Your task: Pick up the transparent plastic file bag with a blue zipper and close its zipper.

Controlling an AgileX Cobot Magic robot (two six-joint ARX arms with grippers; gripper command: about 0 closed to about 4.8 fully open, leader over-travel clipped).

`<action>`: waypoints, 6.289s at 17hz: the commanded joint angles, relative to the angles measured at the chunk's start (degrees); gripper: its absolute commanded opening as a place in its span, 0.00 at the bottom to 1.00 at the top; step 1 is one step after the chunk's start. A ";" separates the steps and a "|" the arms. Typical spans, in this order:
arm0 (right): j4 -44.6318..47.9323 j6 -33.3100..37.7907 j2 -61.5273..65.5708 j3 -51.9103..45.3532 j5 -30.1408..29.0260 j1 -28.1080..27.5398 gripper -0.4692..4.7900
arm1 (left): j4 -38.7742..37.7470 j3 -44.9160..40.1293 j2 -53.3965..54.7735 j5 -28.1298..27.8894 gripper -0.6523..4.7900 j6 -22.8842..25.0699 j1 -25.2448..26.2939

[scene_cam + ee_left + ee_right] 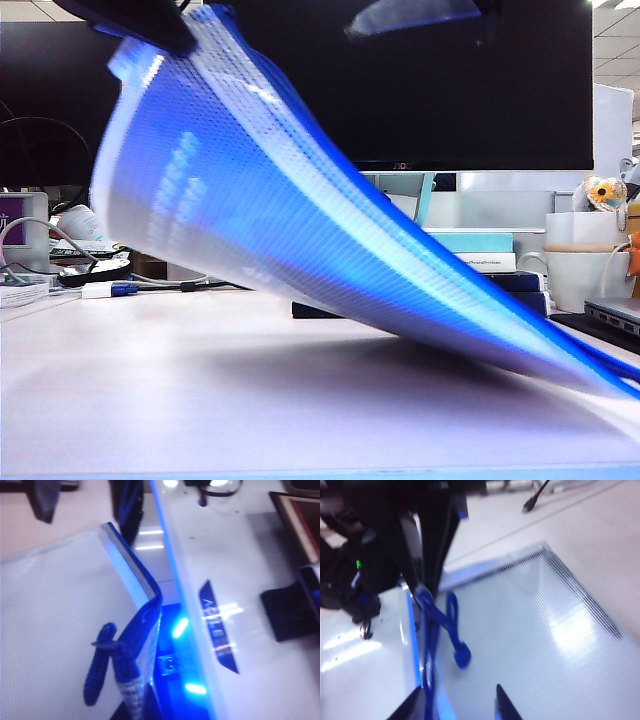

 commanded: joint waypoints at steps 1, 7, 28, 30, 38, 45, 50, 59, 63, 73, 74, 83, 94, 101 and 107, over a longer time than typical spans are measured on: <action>-1.62 -2.08 0.61 0.22 -6.56 -0.02 0.43 | -2.69 0.33 -0.94 5.70 0.11 4.22 -0.46; -1.44 -3.87 2.38 0.17 -8.46 -0.02 0.43 | -3.67 0.28 -2.05 10.56 0.11 7.56 -1.75; 6.43 -1.60 2.93 0.22 5.07 0.02 0.09 | 15.04 0.26 -1.33 2.64 0.11 -4.96 -1.55; 5.75 -1.60 2.93 0.20 5.11 0.02 0.09 | 18.12 0.22 -1.33 3.04 0.11 -7.69 -0.74; -4.31 -3.76 2.97 0.13 28.44 0.02 0.09 | 20.37 0.22 -1.57 4.72 0.11 -12.20 5.86; -8.59 -3.54 4.79 -0.07 52.65 -0.35 0.09 | 20.44 0.33 -2.91 3.28 0.11 -13.29 7.72; -7.85 -1.75 11.04 -4.11 62.69 -4.00 0.09 | 19.98 0.33 -6.80 -3.28 0.11 -13.51 7.78; -2.27 5.84 12.96 -4.74 48.68 -10.29 0.39 | 18.34 0.20 -7.96 -11.54 0.12 -15.17 7.78; -2.36 5.88 10.27 -4.57 33.81 -10.34 0.93 | 22.23 0.15 -7.61 -15.52 0.68 -20.33 7.80; -12.48 8.11 -0.66 7.63 23.12 -12.85 0.87 | 25.97 -0.83 -9.16 -27.17 0.59 -41.00 11.47; -11.96 8.13 -3.10 7.63 23.47 -13.92 0.86 | 26.45 -1.73 -10.47 -26.91 0.59 -41.44 12.63; 21.16 22.12 -32.22 -14.36 26.80 -32.87 0.76 | 60.35 -36.35 -46.34 -23.06 0.50 -50.38 26.40; 54.64 29.18 -47.06 -51.28 31.74 -32.83 0.08 | 87.58 -74.18 -77.90 -34.56 0.32 -68.96 26.36; 44.00 18.93 -47.08 -51.54 30.36 -32.81 0.09 | 85.83 -79.45 -84.74 -34.75 0.11 -72.81 26.38; 38.34 16.96 -47.06 -51.69 35.47 -32.81 0.09 | 79.47 -80.11 -88.02 -37.27 0.11 -68.91 26.36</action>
